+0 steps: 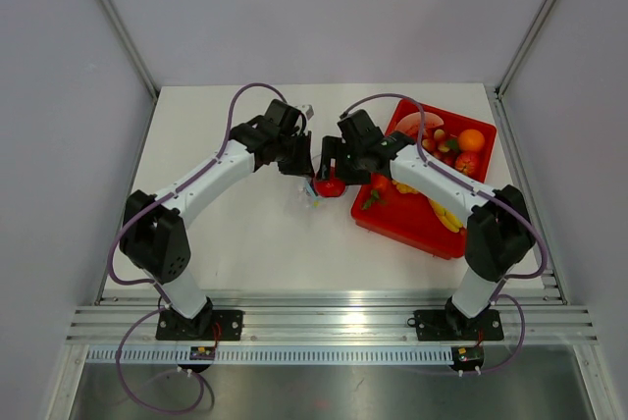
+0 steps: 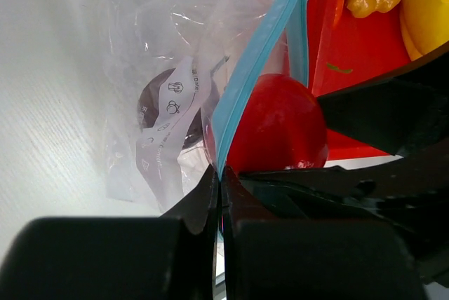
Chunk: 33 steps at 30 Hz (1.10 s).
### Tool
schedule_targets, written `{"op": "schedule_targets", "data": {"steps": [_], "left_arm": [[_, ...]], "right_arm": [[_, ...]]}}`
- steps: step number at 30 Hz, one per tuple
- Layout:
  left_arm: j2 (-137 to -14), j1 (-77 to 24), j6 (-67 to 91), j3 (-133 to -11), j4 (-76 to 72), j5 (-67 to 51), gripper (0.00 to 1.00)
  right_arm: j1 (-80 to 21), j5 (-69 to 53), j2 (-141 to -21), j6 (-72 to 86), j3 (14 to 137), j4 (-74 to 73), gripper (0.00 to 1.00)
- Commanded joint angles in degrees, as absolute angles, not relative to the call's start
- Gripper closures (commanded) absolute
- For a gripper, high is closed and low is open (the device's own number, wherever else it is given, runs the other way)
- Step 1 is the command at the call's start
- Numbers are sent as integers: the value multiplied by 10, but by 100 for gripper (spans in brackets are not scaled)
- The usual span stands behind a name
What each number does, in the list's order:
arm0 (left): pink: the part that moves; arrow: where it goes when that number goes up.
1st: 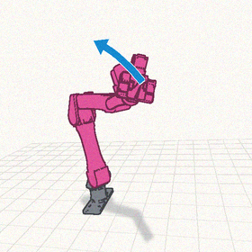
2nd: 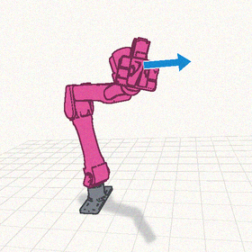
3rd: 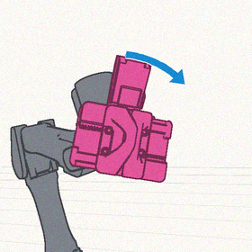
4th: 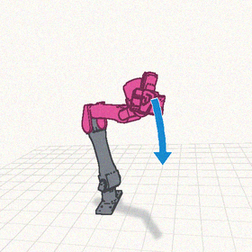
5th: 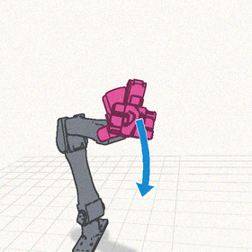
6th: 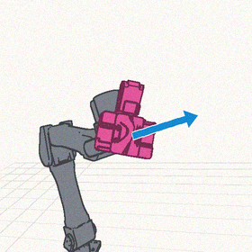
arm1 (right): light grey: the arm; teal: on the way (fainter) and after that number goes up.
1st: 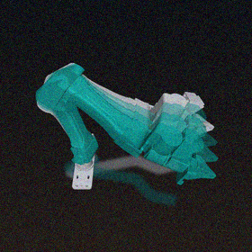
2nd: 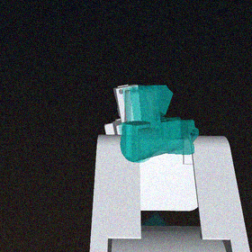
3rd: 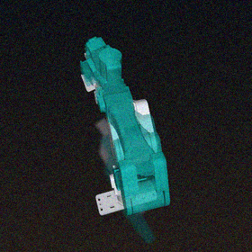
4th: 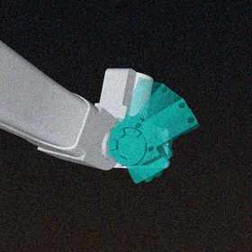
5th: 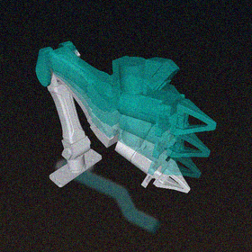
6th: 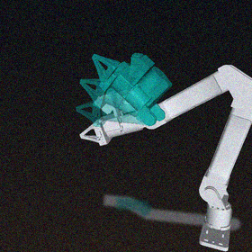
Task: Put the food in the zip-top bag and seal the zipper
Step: Place the fake vegetable in the zipper food storage bag, then adjust the zipper food storage bag at the center of the board.
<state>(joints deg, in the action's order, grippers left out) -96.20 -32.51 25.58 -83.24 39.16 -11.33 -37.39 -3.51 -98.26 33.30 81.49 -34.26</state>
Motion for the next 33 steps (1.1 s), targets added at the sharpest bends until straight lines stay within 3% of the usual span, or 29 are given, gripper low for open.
{"op": "schedule_targets", "data": {"steps": [1,7,15,22,24,27,33], "left_arm": [[-940,-323,263,-860,361,-141,100],[-942,-323,264,-859,358,-149,100],[-938,-321,266,-848,351,-153,100],[-934,-319,263,-846,354,-151,100],[-933,-318,263,-845,354,-154,100],[-931,-318,263,-844,355,-154,100],[-931,-318,262,-844,356,-153,100]], "right_arm": [[-383,-14,-986,313,848,-371,18],[-382,-7,-955,316,848,-371,8],[-383,34,-904,321,847,-376,6],[-354,77,-847,362,774,-345,19],[-327,23,-828,381,745,-321,19],[-270,-62,-824,403,688,-265,29],[-264,-112,-869,405,671,-231,35]]}}
